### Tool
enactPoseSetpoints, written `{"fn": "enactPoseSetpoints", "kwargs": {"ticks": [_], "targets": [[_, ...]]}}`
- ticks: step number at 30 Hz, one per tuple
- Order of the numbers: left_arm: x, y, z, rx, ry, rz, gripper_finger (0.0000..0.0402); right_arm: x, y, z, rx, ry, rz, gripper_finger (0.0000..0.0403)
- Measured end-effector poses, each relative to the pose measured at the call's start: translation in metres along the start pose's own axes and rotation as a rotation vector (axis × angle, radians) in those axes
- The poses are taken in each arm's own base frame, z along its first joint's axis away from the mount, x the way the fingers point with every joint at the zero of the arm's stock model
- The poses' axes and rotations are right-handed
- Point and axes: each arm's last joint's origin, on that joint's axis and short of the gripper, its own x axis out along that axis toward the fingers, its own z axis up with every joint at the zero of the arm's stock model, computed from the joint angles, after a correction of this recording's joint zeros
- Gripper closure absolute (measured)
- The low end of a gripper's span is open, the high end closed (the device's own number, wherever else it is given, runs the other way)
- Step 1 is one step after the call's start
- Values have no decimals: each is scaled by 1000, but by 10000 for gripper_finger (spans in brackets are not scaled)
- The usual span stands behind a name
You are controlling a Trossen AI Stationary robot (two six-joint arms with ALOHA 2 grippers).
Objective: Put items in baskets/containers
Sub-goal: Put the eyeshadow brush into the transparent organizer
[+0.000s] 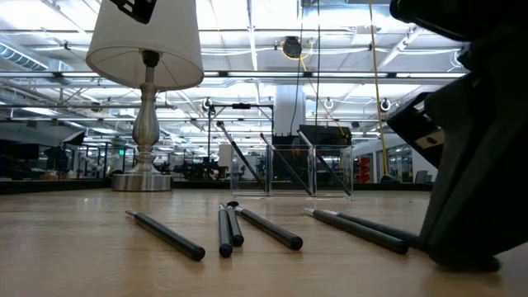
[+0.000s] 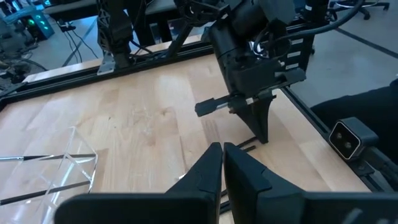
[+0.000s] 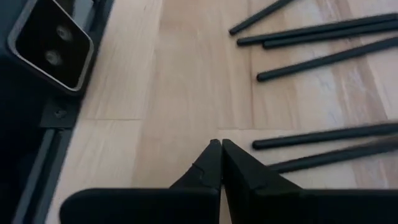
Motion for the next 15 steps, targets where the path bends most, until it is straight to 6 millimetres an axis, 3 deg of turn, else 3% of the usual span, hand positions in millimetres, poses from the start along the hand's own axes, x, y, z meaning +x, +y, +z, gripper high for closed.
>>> {"fn": "enactPoseSetpoints", "kwargs": {"ticks": [15], "targets": [[0,0,-1,-8,8,-8,376,-2,-5,-7,37,78,-62,403]]}}
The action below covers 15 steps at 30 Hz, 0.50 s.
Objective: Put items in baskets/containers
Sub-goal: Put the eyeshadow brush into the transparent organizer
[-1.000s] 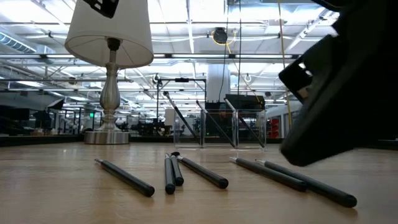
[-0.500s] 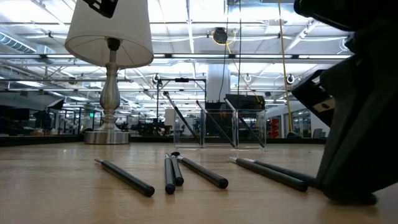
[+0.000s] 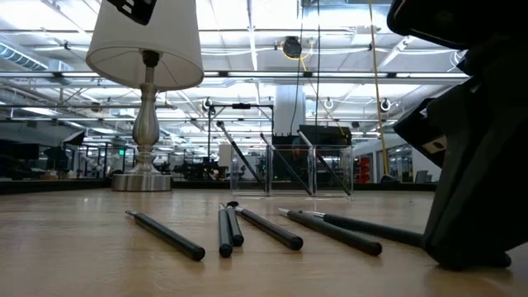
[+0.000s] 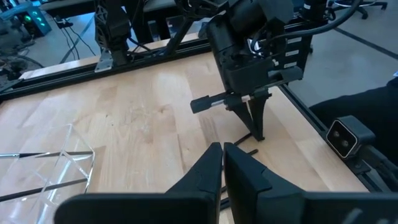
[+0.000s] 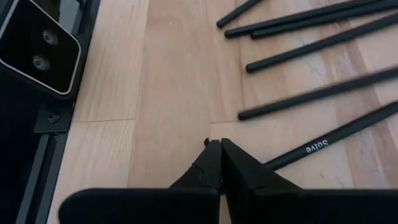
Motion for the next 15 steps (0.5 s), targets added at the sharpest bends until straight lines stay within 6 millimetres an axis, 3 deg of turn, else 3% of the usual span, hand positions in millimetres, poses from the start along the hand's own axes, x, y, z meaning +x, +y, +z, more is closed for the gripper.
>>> {"fn": "enactPoseSetpoints", "kwargs": {"ticks": [15], "targets": [[0,0,-1,-8,14,0,376,-7,-8,-5,64,71,-88,403]]}}
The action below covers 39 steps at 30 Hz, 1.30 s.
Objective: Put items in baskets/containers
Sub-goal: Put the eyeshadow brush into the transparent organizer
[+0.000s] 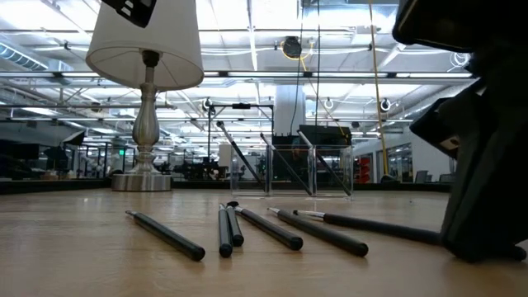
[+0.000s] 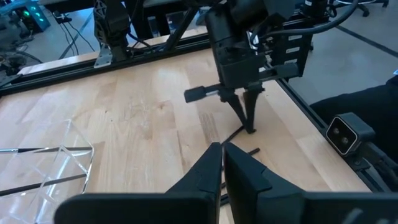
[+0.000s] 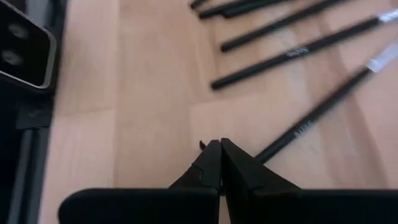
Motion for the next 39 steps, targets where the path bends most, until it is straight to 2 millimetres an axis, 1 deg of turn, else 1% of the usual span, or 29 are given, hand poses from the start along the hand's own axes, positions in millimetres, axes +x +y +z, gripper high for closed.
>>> {"fn": "enactPoseSetpoints", "kwargs": {"ticks": [8,26,39], "targets": [[0,0,0,-7,1,0,376,-8,-4,1,7,-22,-61,403],[0,0,-1,-22,6,0,376,-10,-13,-4,45,-3,-184,403],[0,0,0,2,-1,0,376,-10,-15,-3,30,-51,-230,403]]}}
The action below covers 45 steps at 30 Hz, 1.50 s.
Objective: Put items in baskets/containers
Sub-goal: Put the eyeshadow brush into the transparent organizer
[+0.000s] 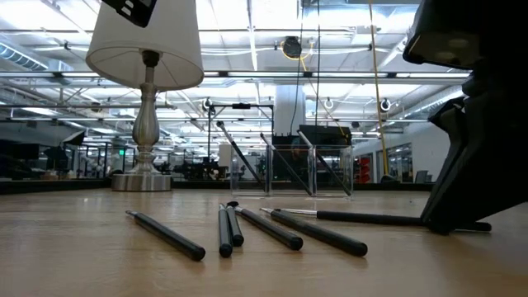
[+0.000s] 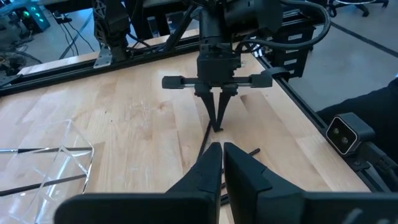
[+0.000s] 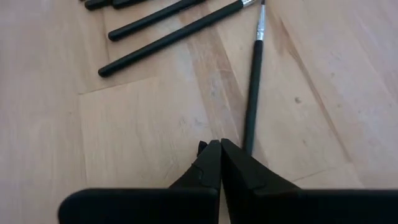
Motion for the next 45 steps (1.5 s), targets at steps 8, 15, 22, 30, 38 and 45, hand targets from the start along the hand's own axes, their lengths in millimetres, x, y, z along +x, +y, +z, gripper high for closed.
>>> {"fn": "enactPoseSetpoints", "kwargs": {"ticks": [8,15,22,30,38,45], "targets": [[0,-1,0,-3,2,-20,376,-7,-1,11,-20,-34,41,403],[0,-1,0,-33,3,-21,376,-31,2,35,-71,-184,133,403],[0,-2,0,-60,3,-23,376,-43,-22,74,-3,-299,106,342],[0,-2,-3,-36,28,-21,376,0,-57,89,46,-59,176,184],[-1,-2,-4,-18,35,-21,376,38,-67,77,107,84,136,150],[0,-2,-4,-18,34,-20,376,37,-73,68,137,152,24,173]]}}
